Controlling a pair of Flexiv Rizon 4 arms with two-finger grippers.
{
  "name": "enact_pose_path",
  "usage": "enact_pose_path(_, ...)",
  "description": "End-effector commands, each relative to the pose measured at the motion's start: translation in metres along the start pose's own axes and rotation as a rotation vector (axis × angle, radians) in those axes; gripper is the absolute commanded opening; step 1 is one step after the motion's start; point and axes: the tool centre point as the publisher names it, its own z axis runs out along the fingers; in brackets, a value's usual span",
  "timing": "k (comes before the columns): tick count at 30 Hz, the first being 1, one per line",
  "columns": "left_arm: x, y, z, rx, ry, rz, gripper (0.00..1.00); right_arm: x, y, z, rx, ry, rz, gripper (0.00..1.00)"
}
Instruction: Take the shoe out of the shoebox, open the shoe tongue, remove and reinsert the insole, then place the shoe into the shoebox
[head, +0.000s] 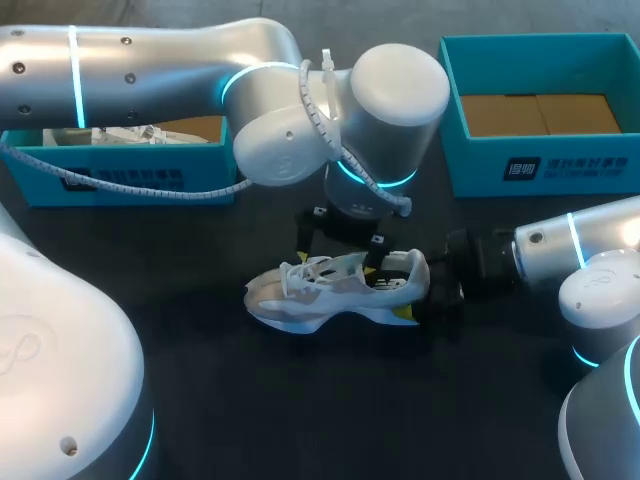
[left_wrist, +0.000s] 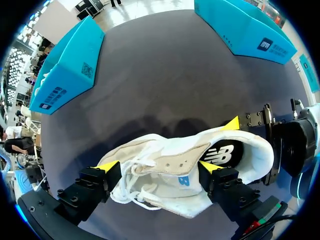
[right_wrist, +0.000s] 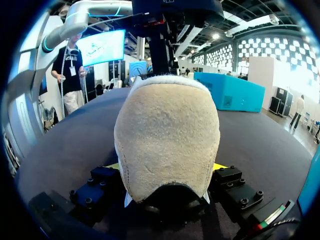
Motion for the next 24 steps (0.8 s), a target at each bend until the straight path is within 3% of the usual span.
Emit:
enact_pose_path(1,-0.006,0.003,-0.001,0.001,0.006,-0.006,0.84,0.001,-0.001,0.002,0.003,-0.002,0.0,0.0)
enact_pose_path(3,-0.007,0.003,-0.001,0.001,0.004,-0.01,0.48,0.001,-0.001,0.002,0.003,-0.002,0.0,0.0)
enact_pose_path(9,-0.008,0.004,-0.004,0.002,0.011,-0.012,0.33,0.001,-0.001,0.002,0.003,-0.002,0.0,0.0)
enact_pose_path(10,-0.008,0.004,-0.005,0.002,0.013,-0.013,0.27,0.001,-0.001,0.002,0.003,-0.002,0.0,0.0)
enact_pose_path(11,-0.008,0.004,-0.006,0.003,0.017,-0.013,0.13,0.001,-0.001,0.002,0.003,-0.002,0.0,0.0)
enact_pose_path(13,-0.008,0.005,-0.008,0.007,0.022,-0.015,0.01,0.001,-0.001,0.002,0.003,-0.002,0.0,0.0)
enact_pose_path(24,-0.023,0.011,-0.022,0.007,0.084,-0.048,0.0,0.001,-0.001,0.002,0.003,-0.002,0.0,0.0)
